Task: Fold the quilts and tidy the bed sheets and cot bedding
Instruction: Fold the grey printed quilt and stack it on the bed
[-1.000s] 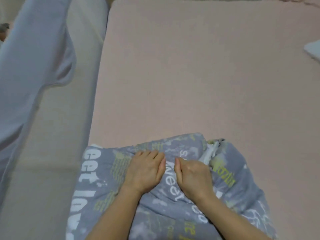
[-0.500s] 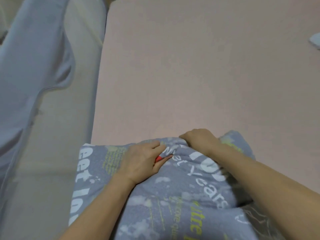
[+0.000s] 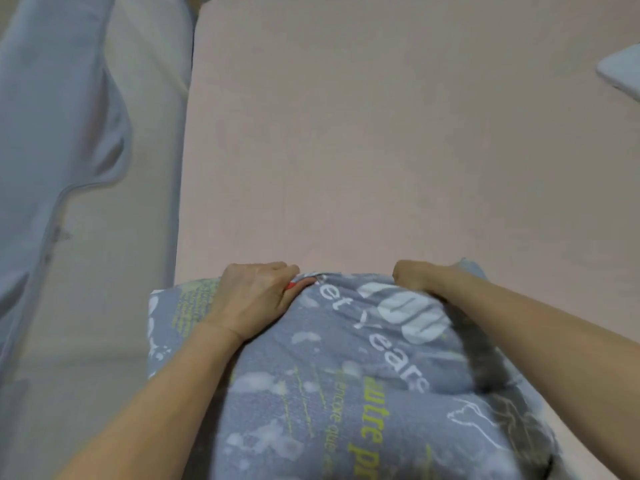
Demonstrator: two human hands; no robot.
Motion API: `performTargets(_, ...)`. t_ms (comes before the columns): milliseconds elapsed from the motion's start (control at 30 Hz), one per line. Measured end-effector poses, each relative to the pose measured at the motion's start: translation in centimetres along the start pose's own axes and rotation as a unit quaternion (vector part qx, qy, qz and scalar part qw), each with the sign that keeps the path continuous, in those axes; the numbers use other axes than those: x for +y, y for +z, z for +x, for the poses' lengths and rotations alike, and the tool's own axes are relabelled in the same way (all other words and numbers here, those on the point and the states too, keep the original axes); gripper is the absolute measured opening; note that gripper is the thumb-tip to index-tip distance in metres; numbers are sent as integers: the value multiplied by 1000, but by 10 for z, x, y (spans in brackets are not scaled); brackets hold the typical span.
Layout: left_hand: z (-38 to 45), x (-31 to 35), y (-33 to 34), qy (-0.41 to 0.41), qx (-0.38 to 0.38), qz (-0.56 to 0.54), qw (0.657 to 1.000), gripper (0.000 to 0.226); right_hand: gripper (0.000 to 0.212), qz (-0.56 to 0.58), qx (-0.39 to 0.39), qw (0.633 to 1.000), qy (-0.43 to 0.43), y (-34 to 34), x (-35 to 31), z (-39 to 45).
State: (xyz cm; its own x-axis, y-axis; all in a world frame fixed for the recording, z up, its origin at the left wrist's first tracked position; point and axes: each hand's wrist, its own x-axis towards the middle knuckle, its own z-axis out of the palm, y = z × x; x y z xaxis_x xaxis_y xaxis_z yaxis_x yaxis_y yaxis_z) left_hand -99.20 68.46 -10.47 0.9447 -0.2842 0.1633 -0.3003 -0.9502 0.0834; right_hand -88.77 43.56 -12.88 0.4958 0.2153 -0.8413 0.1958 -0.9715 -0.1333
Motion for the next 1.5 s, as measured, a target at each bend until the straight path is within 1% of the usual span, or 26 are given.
performTargets(33,-3,-6,5,-24,-17,8,1000,51,40,1,25,1000,1,-10,-4,1)
performTargets(67,-8,-10,14,-49,-30,18,998,53,46,2,79,997,-18,-16,-11,2)
performTargets(100,-11,-11,23,-69,-43,24,996,55,51,16,174,983,-56,-15,-15,1)
performTargets(167,-12,-12,40,-125,-74,15,989,51,57,54,351,926,-127,3,-27,-18)
performTargets(200,-10,-13,44,-158,-77,16,984,50,60,34,385,909,-155,18,-31,-28)
performTargets(233,-6,-14,45,-183,-76,18,980,49,61,-10,393,904,-167,32,-33,-32)
performTargets(267,-3,-12,48,-203,-73,16,976,48,59,-47,374,913,-153,42,-31,-30)
performTargets(333,1,-9,56,-225,-77,20,971,49,41,-42,353,928,-116,39,-28,-10)
performTargets(400,1,-5,63,-238,-83,35,967,49,25,-34,357,922,-146,19,-34,11)
performTargets(467,1,-5,65,-222,-54,50,972,46,20,-4,404,893,-197,4,-38,21)
performTargets(500,3,-7,63,-210,-38,61,975,44,20,18,445,871,-207,3,-38,23)
performTargets(533,3,-8,61,-201,-50,74,975,42,19,30,473,859,-193,10,-40,23)
performTargets(600,5,-1,57,-206,-148,103,962,39,21,36,437,885,-155,30,-45,21)
performTargets(667,16,9,51,-230,-230,96,941,32,26,66,380,909,-159,36,-43,14)
performTargets(700,26,13,47,-245,-240,87,935,29,26,126,383,896,-187,32,-40,9)
performTargets(767,57,40,30,-241,-217,60,944,32,21,259,432,840,-200,18,-8,-22)
performTargets(833,94,83,18,-218,-185,11,958,34,24,361,455,806,-114,13,39,-51)
performTargets(900,119,129,13,-178,-175,-26,968,34,28,442,406,799,-39,23,78,-68)
performTargets(1000,149,204,24,-115,-185,-53,975,42,31,489,344,799,63,52,135,-85)
performTargets(1067,164,230,40,-108,-230,-28,967,56,34,498,315,801,110,79,156,-89)
performTargets(1133,179,248,62,-131,-272,-3,953,66,38,513,278,802,128,112,169,-87)
performTargets(1200,181,253,77,-144,-286,21,947,62,43,527,234,807,125,130,165,-81)
performTargets(1300,174,263,96,-132,-218,-13,967,30,51,549,197,806,104,133,156,-63)
performTargets(1367,170,266,97,-156,-154,-91,971,26,51,559,213,795,99,132,149,-55)
performTargets(1433,170,256,88,-228,-89,-191,951,28,46,575,242,777,83,144,141,-54)
performTargets(1500,175,231,82,-308,-18,-267,913,37,47,575,272,769,66,161,131,-59)
